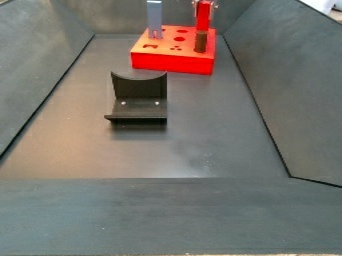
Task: Pick up the star object. Move up. Place the star object on the fixture. Regrasp the star object. Move to above the board. Insert the star object.
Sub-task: Insert the star object.
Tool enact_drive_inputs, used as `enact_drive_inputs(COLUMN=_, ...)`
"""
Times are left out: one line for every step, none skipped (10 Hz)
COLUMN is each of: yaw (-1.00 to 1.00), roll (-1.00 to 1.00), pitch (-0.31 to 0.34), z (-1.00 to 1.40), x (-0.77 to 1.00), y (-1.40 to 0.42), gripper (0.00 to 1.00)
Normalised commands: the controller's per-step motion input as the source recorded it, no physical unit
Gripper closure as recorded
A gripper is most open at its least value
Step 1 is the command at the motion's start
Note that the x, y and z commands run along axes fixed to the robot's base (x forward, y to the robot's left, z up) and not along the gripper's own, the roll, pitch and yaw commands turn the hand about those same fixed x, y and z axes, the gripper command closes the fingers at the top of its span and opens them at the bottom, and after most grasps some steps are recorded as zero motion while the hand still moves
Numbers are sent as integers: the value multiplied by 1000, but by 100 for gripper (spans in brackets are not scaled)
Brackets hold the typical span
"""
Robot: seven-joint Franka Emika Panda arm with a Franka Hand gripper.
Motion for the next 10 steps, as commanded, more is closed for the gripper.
enact_drive_inputs(yaw=-214, roll=0, pitch=0, z=-14, x=0, y=0, gripper=100)
enact_drive_inputs(yaw=0, roll=0, pitch=-7, z=-94, x=0, y=0, gripper=100)
enact_drive_inputs(yaw=-534, roll=0, pitch=-89, z=-311, x=0, y=-43, gripper=100)
enact_drive_inputs(yaw=-874, roll=0, pitch=-90, z=-426, x=126, y=-31, gripper=100)
enact_drive_inputs(yaw=-1000, roll=0, pitch=-96, z=-443, x=0, y=0, gripper=100)
enact_drive_inputs(yaw=-243, roll=0, pitch=0, z=-17, x=0, y=0, gripper=100)
enact_drive_inputs(yaw=0, roll=0, pitch=0, z=0, x=-37, y=0, gripper=100)
enact_drive_inputs(yaw=0, roll=0, pitch=0, z=0, x=31, y=0, gripper=100)
enact_drive_inputs(yaw=0, roll=0, pitch=-20, z=-286, x=94, y=-103, gripper=100)
enact_drive_inputs(yaw=0, roll=50, pitch=-1, z=-309, x=140, y=-114, gripper=100)
